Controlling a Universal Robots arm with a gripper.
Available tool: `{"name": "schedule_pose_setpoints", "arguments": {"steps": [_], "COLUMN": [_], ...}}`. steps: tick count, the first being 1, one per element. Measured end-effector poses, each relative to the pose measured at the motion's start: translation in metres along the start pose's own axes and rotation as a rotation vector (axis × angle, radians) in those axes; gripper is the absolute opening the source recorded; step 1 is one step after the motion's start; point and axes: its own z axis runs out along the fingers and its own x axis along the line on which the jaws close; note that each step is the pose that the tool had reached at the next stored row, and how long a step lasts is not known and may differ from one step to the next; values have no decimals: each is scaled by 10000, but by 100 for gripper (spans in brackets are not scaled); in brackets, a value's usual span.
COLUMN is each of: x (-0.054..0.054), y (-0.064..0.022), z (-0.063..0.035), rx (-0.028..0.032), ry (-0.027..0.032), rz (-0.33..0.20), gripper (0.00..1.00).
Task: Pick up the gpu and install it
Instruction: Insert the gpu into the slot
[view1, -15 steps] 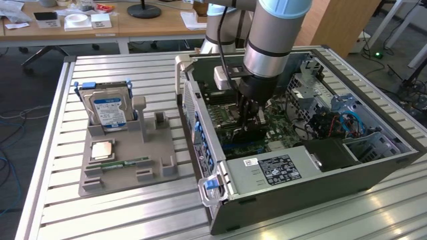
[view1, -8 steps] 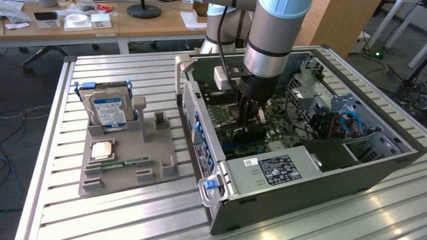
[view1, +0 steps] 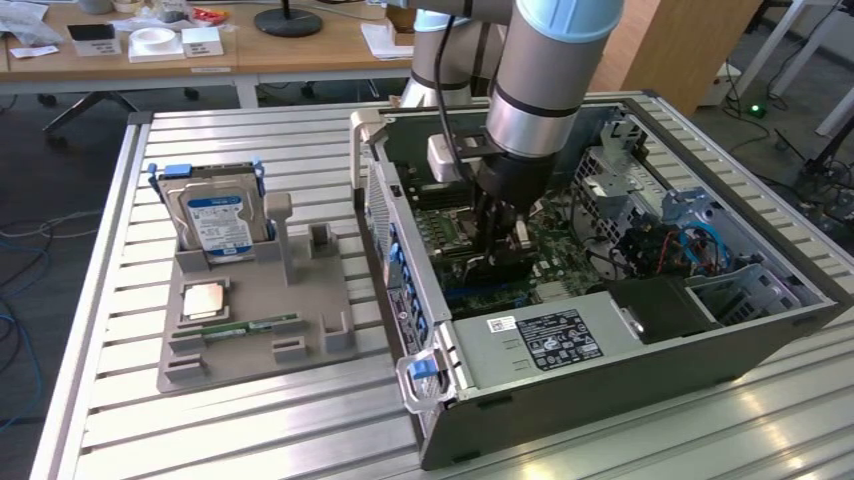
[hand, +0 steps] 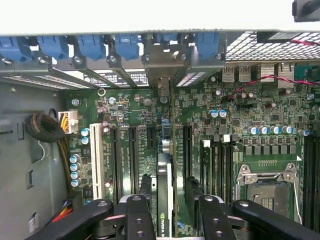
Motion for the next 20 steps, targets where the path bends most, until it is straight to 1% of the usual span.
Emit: {"name": "schedule_pose_setpoints", "arguments": {"steps": [6, 20], "x": [-6, -7], "y": [0, 0], "z": [30, 31], "rx": [-1, -1], "ry": [-4, -11], "rz": [0, 0], "gripper": [41, 41]}}
